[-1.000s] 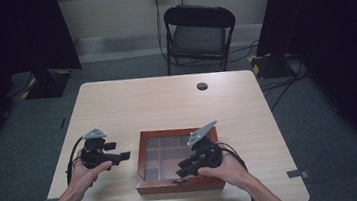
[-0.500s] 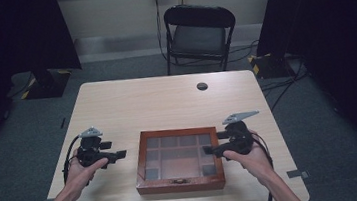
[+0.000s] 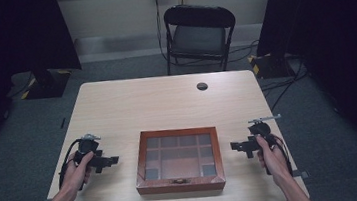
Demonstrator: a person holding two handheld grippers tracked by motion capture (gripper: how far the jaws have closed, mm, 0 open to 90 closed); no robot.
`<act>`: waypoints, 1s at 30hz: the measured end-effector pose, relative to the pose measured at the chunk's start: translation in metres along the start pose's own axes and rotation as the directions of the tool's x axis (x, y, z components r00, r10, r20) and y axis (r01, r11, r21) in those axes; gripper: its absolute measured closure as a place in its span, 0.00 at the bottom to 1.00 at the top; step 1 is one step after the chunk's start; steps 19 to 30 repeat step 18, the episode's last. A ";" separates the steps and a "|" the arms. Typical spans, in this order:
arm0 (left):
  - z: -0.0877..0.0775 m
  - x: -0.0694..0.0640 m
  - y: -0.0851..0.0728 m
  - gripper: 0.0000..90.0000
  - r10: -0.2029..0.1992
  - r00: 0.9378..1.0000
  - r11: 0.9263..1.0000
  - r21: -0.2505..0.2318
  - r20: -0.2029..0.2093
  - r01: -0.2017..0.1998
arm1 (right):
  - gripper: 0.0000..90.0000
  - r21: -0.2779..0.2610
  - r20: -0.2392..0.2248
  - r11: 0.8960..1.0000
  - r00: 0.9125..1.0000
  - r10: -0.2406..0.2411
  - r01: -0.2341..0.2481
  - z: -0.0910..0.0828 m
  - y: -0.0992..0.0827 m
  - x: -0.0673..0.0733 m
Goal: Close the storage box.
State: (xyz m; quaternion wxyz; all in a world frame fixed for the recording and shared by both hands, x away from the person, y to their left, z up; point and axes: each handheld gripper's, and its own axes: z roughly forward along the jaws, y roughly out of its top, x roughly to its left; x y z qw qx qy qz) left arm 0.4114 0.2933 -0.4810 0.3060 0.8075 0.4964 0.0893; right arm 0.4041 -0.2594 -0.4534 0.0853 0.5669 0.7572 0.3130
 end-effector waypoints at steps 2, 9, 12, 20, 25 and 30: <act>0.003 0.000 -0.001 0.18 0.023 0.999 0.999 -0.023 -0.049 -0.024 | 0.17 0.011 0.049 1.000 0.999 -0.017 0.017 0.005 -0.003 -0.004; 0.016 -0.004 -0.008 0.05 0.035 0.986 0.993 -0.107 -0.163 -0.052 | 0.05 -0.040 0.260 0.998 0.965 -0.044 0.056 0.026 -0.023 -0.009; 0.017 -0.001 -0.011 0.00 0.054 0.985 0.989 -0.130 -0.161 -0.076 | 0.00 -0.097 0.254 0.992 0.966 -0.055 0.083 0.032 -0.028 -0.008; 0.019 -0.001 -0.013 0.00 0.045 0.987 0.984 -0.166 -0.152 -0.070 | 0.00 -0.161 0.251 0.982 0.966 -0.058 0.101 0.035 -0.034 -0.006; 0.019 -0.001 -0.013 0.00 0.045 0.987 0.984 -0.166 -0.152 -0.070 | 0.00 -0.161 0.251 0.982 0.966 -0.058 0.101 0.035 -0.034 -0.006; 0.019 -0.001 -0.013 0.00 0.045 0.987 0.984 -0.166 -0.152 -0.070 | 0.00 -0.161 0.251 0.982 0.966 -0.058 0.101 0.035 -0.034 -0.006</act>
